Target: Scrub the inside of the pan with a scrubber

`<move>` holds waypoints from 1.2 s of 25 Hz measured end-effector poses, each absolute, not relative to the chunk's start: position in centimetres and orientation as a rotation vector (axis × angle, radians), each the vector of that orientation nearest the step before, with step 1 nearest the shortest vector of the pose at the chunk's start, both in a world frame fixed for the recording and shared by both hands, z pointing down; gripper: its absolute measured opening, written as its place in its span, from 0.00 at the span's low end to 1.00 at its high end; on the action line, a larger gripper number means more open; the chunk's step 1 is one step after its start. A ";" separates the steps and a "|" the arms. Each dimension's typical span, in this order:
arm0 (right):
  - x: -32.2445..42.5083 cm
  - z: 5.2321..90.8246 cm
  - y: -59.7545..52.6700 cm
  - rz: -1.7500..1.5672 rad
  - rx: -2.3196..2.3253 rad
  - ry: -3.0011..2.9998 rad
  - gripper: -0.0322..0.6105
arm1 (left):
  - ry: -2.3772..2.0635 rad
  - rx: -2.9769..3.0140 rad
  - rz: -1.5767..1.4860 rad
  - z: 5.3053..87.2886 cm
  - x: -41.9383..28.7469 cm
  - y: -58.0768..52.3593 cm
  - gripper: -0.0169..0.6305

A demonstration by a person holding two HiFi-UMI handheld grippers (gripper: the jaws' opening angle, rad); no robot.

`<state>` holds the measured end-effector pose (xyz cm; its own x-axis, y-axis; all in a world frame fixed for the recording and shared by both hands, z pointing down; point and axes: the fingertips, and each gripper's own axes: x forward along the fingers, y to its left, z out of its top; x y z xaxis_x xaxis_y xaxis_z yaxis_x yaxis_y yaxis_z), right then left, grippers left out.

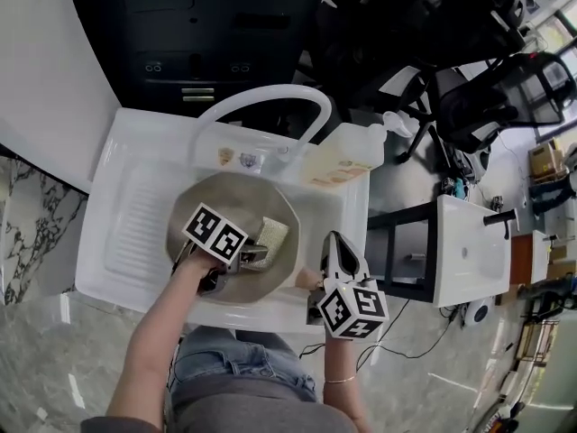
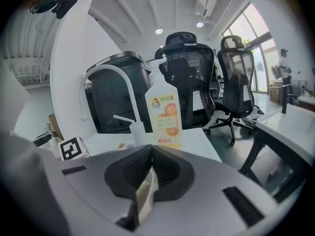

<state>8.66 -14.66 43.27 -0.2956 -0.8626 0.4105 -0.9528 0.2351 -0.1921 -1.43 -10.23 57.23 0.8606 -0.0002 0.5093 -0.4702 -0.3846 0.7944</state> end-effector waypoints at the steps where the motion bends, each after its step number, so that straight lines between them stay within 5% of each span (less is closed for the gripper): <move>1: 8.6 43.4 -14.7 0.607 1.711 -2.288 0.07 | -0.377 1.905 0.543 57.6 -1.4 -10.6 0.12; 12: 8.7 43.9 -15.3 0.630 1.706 -2.279 0.07 | -0.718 1.926 1.003 62.3 -4.5 -13.5 0.12; 30: 6.4 44.8 -15.5 0.646 1.627 -2.301 0.07 | -1.019 1.964 1.313 62.7 -10.7 -17.3 0.12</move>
<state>6.37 -15.52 44.81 -0.3454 -0.8265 0.4445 -0.9371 0.2783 -0.2107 -10.70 -17.31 62.65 0.2310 -0.2826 0.9310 -0.8320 -0.5535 0.0384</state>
